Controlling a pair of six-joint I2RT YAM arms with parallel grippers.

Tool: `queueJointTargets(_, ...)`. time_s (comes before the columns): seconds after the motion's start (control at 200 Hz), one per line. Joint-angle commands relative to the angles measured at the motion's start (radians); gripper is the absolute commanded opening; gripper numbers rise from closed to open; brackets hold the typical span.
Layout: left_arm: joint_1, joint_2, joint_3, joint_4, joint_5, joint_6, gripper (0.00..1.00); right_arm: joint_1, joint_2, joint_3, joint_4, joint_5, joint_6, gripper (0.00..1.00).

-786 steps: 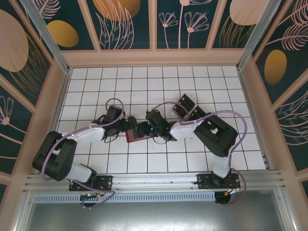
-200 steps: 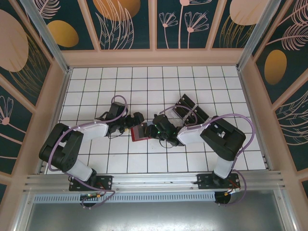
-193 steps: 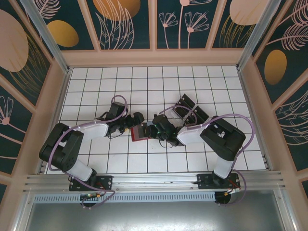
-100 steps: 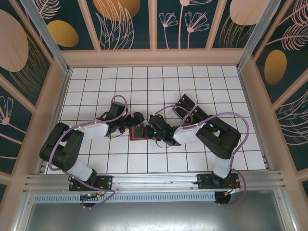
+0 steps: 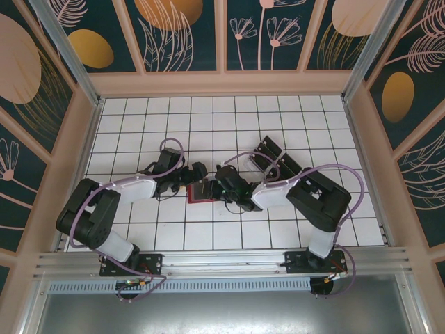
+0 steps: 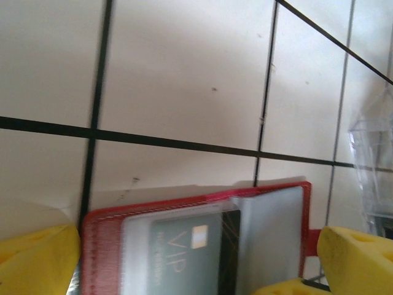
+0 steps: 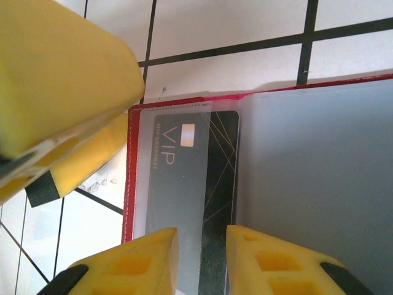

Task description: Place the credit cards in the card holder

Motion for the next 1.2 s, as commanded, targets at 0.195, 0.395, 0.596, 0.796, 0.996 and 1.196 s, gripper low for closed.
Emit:
queueJointTargets(0.195,0.001,-0.07,0.033,-0.089,-0.113,0.029,0.99,-0.009,-0.034,0.002,-0.013,0.037,-0.023,0.27)
queueJointTargets(0.395,0.002,-0.049,0.053,-0.082,-0.081,0.034,0.98,-0.014,0.001,0.018,-0.008,0.03,-0.027,0.26)
queueJointTargets(0.596,0.001,-0.025,0.061,-0.07,-0.062,0.033,0.98,-0.023,0.032,0.041,-0.012,0.023,-0.035,0.26)
queueJointTargets(0.796,0.002,-0.013,0.055,-0.054,-0.053,0.027,0.99,-0.027,0.073,0.073,-0.02,0.001,-0.046,0.26)
queueJointTargets(0.996,0.0,-0.008,0.045,-0.041,-0.042,0.022,0.99,-0.026,0.088,0.09,-0.022,-0.015,-0.05,0.24)
queueJointTargets(1.196,0.001,-0.001,0.036,-0.026,-0.034,0.016,0.99,-0.02,0.108,0.118,-0.032,-0.032,-0.057,0.22)
